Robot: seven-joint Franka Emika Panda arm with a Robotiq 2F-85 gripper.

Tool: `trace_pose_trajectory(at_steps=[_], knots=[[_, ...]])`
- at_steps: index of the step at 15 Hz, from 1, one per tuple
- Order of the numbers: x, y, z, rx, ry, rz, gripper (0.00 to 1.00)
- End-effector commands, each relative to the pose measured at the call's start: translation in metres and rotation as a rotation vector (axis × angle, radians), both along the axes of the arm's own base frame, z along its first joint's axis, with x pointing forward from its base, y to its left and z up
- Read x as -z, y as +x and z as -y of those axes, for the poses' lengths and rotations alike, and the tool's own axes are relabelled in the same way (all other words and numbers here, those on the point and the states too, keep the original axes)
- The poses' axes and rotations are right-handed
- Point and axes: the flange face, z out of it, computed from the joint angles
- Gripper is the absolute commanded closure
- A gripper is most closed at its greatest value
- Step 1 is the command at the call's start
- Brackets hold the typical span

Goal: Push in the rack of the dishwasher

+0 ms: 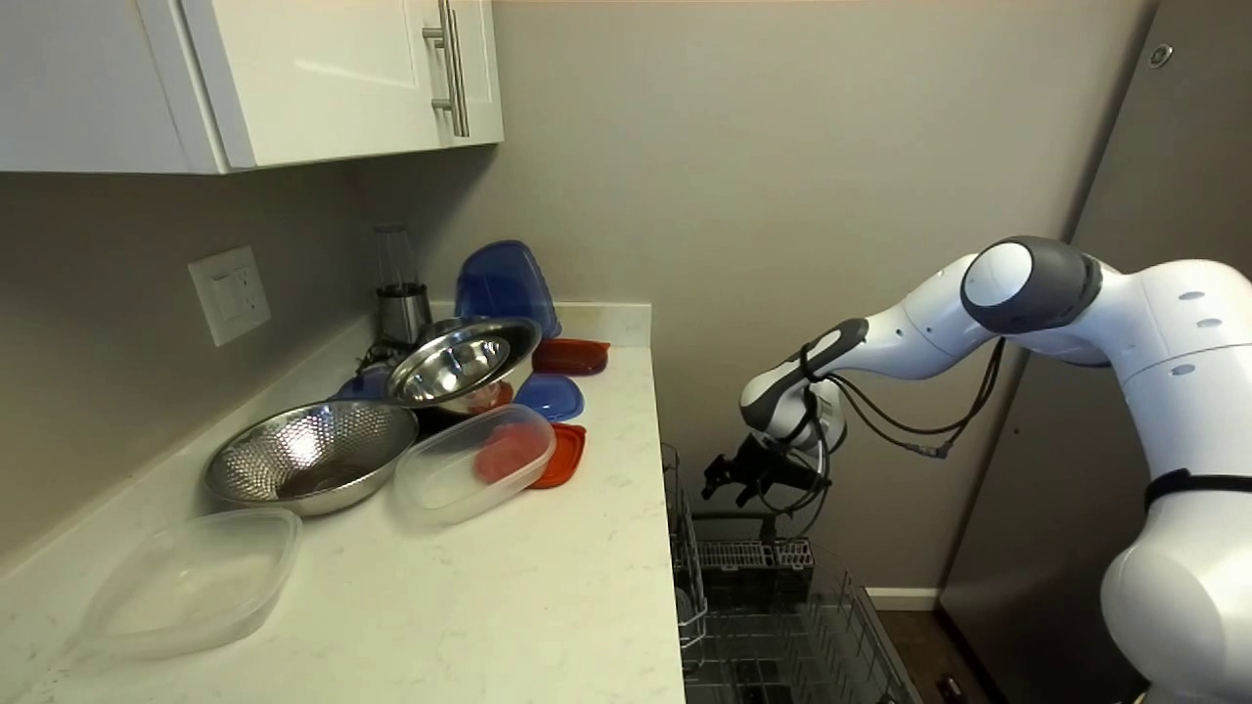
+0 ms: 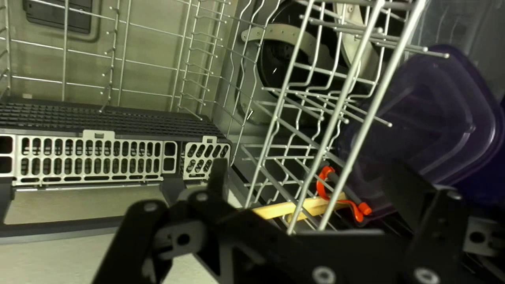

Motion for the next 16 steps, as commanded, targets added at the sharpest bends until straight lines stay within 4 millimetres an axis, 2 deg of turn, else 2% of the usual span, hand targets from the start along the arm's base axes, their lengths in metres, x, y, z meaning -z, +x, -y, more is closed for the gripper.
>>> trace_pose_trajectory(at_steps=[1,4,9,16], knots=[[-0.017,-0.035,0.025,0.021,-0.033,0.000,0.00],[-0.031,-0.055,0.041,0.051,-0.076,0.005,0.00],[-0.054,-0.078,0.050,0.063,-0.133,0.013,0.00],[-0.081,-0.099,0.066,0.095,-0.201,0.011,0.00]])
